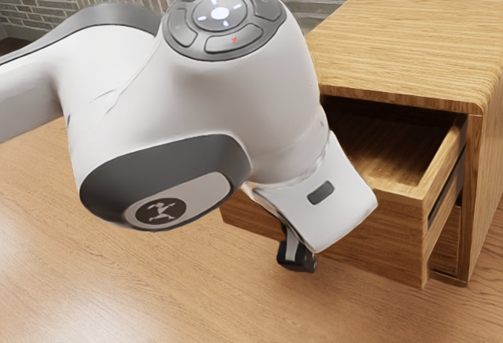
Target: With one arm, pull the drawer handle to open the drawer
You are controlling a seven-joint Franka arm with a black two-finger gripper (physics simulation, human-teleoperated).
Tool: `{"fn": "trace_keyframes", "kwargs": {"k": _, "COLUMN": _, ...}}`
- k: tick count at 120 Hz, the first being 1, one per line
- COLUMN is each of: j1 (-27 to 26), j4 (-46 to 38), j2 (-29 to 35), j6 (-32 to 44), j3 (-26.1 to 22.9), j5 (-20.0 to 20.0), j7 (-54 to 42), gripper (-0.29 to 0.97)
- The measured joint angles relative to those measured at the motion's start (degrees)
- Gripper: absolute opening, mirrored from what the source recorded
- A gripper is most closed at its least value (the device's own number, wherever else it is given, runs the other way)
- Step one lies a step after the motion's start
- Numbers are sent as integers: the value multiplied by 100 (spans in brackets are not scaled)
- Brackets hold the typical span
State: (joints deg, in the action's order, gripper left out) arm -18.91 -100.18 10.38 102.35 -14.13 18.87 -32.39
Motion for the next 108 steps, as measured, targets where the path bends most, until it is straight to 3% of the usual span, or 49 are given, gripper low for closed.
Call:
{"fn": "trace_keyframes", "kwargs": {"k": 21, "j1": -149, "j4": -296, "j2": 322, "j6": -90, "j3": 21, "j5": -24, "j7": 49, "gripper": 11}}
{"fn": "trace_keyframes", "kwargs": {"k": 36, "j1": -237, "j4": -475, "j2": 499, "j6": -129, "j3": 30, "j5": -40, "j7": 75, "gripper": 27}}
{"fn": "trace_keyframes", "kwargs": {"k": 48, "j1": -272, "j4": -551, "j2": 595, "j6": -149, "j3": 34, "j5": -53, "j7": 90, "gripper": 30}}
{"fn": "trace_keyframes", "kwargs": {"k": 58, "j1": -273, "j4": -545, "j2": 623, "j6": -175, "j3": 34, "j5": -59, "j7": 101, "gripper": 40}}
{"fn": "trace_keyframes", "kwargs": {"k": 82, "j1": -270, "j4": 57, "j2": 756, "j6": -458, "j3": -133, "j5": -35, "j7": 121, "gripper": 58}}
{"fn": "trace_keyframes", "kwargs": {"k": 88, "j1": -22, "j4": 704, "j2": 718, "j6": -732, "j3": -136, "j5": -82, "j7": 123, "gripper": 61}}
{"fn": "trace_keyframes", "kwargs": {"k": 92, "j1": 480, "j4": 1157, "j2": 689, "j6": -976, "j3": -70, "j5": -254, "j7": 158, "gripper": 62}}
{"fn": "trace_keyframes", "kwargs": {"k": 99, "j1": 1267, "j4": 1669, "j2": 655, "j6": -1435, "j3": 378, "j5": -624, "j7": 313, "gripper": 64}}
{"fn": "trace_keyframes", "kwargs": {"k": 108, "j1": 1607, "j4": 1857, "j2": 548, "j6": -1871, "j3": 844, "j5": -712, "j7": 567, "gripper": 65}}
